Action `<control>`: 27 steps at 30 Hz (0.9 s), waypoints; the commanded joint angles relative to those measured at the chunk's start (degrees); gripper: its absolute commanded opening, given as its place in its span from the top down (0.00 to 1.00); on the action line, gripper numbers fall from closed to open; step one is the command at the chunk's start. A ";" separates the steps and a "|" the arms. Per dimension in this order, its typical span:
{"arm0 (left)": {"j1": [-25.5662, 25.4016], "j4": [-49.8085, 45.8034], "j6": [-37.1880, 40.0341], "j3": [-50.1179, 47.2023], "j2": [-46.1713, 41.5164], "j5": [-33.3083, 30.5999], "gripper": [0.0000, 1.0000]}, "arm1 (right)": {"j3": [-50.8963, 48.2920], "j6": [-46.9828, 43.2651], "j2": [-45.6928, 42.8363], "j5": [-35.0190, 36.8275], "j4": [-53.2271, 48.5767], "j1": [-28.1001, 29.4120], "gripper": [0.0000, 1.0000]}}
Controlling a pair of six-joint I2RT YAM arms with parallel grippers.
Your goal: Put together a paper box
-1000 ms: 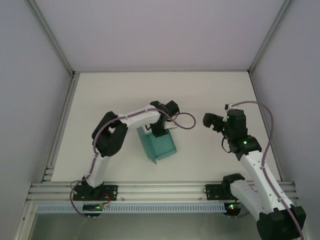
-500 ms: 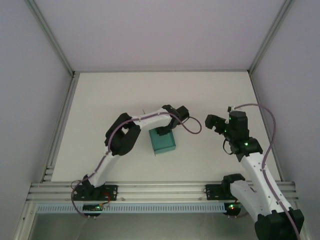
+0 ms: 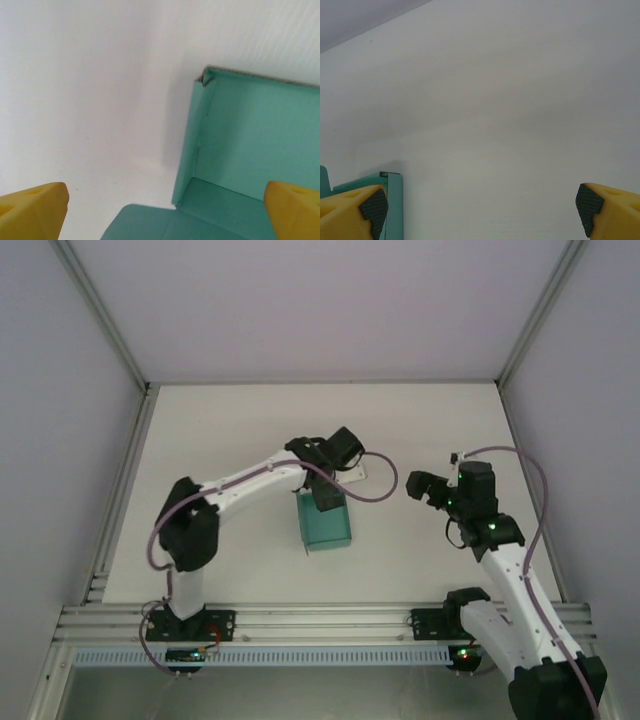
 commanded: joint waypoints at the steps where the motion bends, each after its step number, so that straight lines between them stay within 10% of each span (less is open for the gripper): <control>1: 2.81 7.49 -5.83 -0.85 -6.07 5.51 0.00 | 2.02 -8.02 5.31 -7.79 5.13 0.48 0.01; 8: 22.82 16.16 -30.97 -6.04 -17.91 22.26 0.01 | 16.77 -31.71 31.05 -16.70 2.88 13.53 0.01; 19: 41.86 20.28 -46.84 -38.50 -34.36 22.67 0.00 | 44.85 -57.70 64.24 -12.47 -14.87 26.35 0.12; 27: 43.87 20.11 -52.15 -50.09 -43.75 19.95 0.00 | 49.51 -50.31 71.19 -6.96 -14.11 27.37 0.60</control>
